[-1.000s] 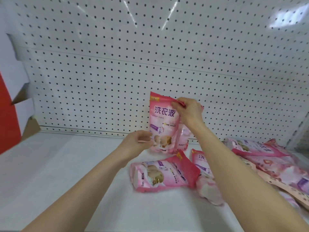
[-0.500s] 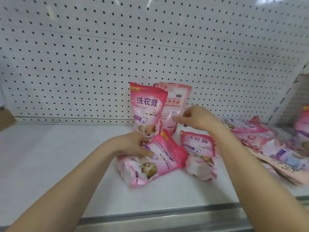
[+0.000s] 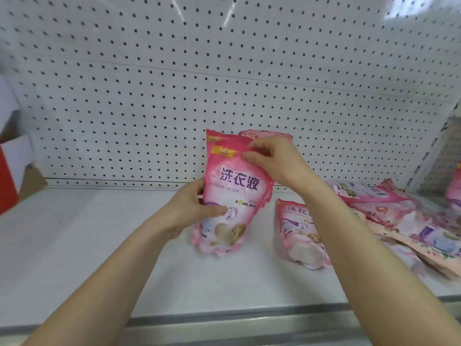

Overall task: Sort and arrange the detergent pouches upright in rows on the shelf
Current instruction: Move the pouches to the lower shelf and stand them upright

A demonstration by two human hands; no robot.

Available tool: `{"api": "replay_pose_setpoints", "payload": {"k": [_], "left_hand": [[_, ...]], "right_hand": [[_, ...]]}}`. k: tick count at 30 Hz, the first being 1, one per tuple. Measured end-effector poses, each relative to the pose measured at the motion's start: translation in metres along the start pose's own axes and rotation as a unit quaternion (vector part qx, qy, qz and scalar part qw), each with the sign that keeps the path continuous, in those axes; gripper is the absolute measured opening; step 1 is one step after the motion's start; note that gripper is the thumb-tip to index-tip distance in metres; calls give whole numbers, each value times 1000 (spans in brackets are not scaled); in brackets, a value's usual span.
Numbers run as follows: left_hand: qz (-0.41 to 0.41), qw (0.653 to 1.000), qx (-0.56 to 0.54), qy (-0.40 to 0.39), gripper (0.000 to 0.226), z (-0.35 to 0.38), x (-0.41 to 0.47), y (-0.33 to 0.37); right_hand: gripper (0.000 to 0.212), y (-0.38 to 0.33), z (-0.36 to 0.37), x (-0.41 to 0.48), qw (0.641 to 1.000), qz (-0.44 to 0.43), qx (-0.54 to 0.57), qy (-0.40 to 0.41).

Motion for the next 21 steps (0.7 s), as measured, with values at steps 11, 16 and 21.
{"api": "replay_pose_setpoints", "payload": {"k": [11, 16, 21], "left_hand": [[29, 995, 6, 91, 54, 1, 17, -16], [81, 935, 152, 311, 75, -9, -11, 9], [256, 863, 227, 372, 43, 37, -40, 65]], "right_hand": [[14, 14, -16, 14, 992, 3, 107, 60], [15, 80, -100, -19, 987, 115, 36, 108], [25, 156, -131, -48, 955, 237, -181, -5]]}}
Point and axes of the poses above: each hand's wrist, its own x-axis towards the middle knuckle, its own z-axis out of the palm, y = z × x, the point moved 5 cm from there along x, towards the middle knuckle, and after that the axes turned 9 degrees about x, right-handed, at the moved point
